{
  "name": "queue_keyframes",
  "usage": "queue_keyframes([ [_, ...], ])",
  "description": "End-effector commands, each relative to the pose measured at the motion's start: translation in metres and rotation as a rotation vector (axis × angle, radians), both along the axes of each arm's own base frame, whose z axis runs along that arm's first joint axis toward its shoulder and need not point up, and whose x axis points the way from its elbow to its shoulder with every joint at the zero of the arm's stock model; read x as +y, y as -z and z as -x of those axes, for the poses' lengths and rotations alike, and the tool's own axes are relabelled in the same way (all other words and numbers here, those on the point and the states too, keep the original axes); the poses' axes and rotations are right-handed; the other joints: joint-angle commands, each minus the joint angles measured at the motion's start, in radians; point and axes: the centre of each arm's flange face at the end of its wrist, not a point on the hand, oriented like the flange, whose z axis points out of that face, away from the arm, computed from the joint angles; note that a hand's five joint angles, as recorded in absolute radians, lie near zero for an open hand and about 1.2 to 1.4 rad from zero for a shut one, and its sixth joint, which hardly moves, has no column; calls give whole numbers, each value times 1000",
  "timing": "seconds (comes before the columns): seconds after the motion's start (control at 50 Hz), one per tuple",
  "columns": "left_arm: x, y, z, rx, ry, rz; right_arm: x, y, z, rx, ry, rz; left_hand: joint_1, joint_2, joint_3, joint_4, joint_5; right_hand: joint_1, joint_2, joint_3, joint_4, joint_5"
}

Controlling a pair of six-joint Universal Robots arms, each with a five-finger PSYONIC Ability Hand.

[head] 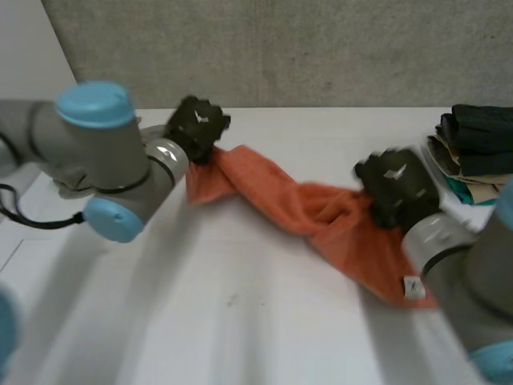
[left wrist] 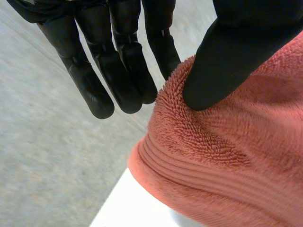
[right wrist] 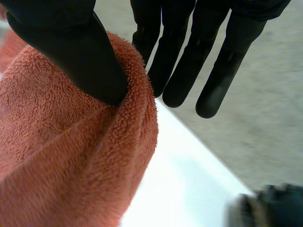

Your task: Fold the laundry.

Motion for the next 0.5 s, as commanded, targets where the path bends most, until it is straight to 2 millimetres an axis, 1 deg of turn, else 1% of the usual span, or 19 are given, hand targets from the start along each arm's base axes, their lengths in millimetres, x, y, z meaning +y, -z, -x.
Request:
queue_keyframes([
  [0.02, 79, -68, -26, 73, 29, 3, -12, -66, 31, 53, 61, -31, 251, 201, 208, 200, 258, 324, 228, 205, 201, 255],
  [0.04, 86, -74, -29, 78, 29, 9, -13, -71, 32, 54, 58, -37, 251, 201, 208, 200, 258, 324, 228, 205, 201, 255],
  [0.06, 92, -78, -33, 81, 28, 14, -16, -81, 36, 53, 61, -39, 251, 201, 208, 200, 258, 324, 228, 205, 201, 255],
  [0.08, 103, -87, -39, 92, 27, 25, -19, -87, 38, 50, 64, -30, 251, 201, 208, 200, 258, 324, 228, 205, 201, 255],
  [0.14, 115, -94, -45, 107, 27, 35, -31, -107, 46, 35, 73, 17, 251, 201, 208, 200, 258, 324, 228, 205, 201, 255],
  [0.16, 119, -96, -48, 115, 27, 34, -35, -109, 47, 33, 70, 23, 251, 201, 208, 200, 258, 324, 228, 205, 201, 255],
  [0.2, 120, -93, -48, 112, 25, 23, -44, -108, 48, 29, 59, 27, 251, 201, 208, 200, 258, 324, 228, 205, 201, 255],
  [0.22, 120, -91, -47, 111, 26, 17, -55, -98, 47, 30, 50, 1, 251, 201, 208, 200, 258, 324, 228, 205, 201, 255],
  [0.28, 108, -69, -42, 80, 7, -35, -76, -71, 42, 44, 35, -55, 251, 201, 208, 200, 258, 324, 228, 205, 201, 255],
  [0.3, 104, -61, -41, 67, -5, -54, -88, -55, 36, 52, 25, -68, 251, 201, 208, 200, 258, 324, 228, 205, 201, 255],
  [0.32, 93, -43, -37, 41, -28, -90, -95, -48, 34, 52, 25, -66, 251, 201, 208, 200, 258, 324, 228, 205, 201, 255],
  [0.34, 87, -34, -35, 29, -39, -104, -102, -41, 31, 54, 23, -64, 251, 201, 208, 200, 258, 324, 228, 205, 201, 255],
  [0.36, 83, -26, -32, 17, -49, -116, -108, -35, 28, 51, 18, -52, 251, 201, 208, 200, 258, 324, 228, 205, 201, 255],
  [0.38, 78, -19, -29, 7, -58, -126, -120, -22, 21, 53, 13, -19, 251, 201, 208, 200, 258, 324, 228, 205, 201, 255],
  [0.4, 68, -7, -22, -3, -71, -137, -126, -15, 18, 55, 13, 1, 251, 201, 208, 200, 258, 324, 228, 205, 201, 255],
  [0.44, 57, 5, -14, -14, -83, -146, -139, -1, 11, 63, 10, 55, 251, 201, 208, 200, 258, 324, 228, 205, 201, 255],
  [0.46, 51, 10, -11, -16, -89, -146, -152, 9, 7, 64, 20, 128, 251, 201, 208, 200, 258, 324, 228, 205, 201, 255],
  [0.48, 39, 16, -4, -8, -105, -139, -158, 12, 6, 62, 28, 168, 251, 201, 208, 200, 258, 324, 228, 205, 201, 255],
  [0.5, 35, 17, -1, -3, -109, -135, -164, 14, 5, 58, 37, 207, 251, 201, 208, 200, 258, 324, 228, 205, 201, 255],
])
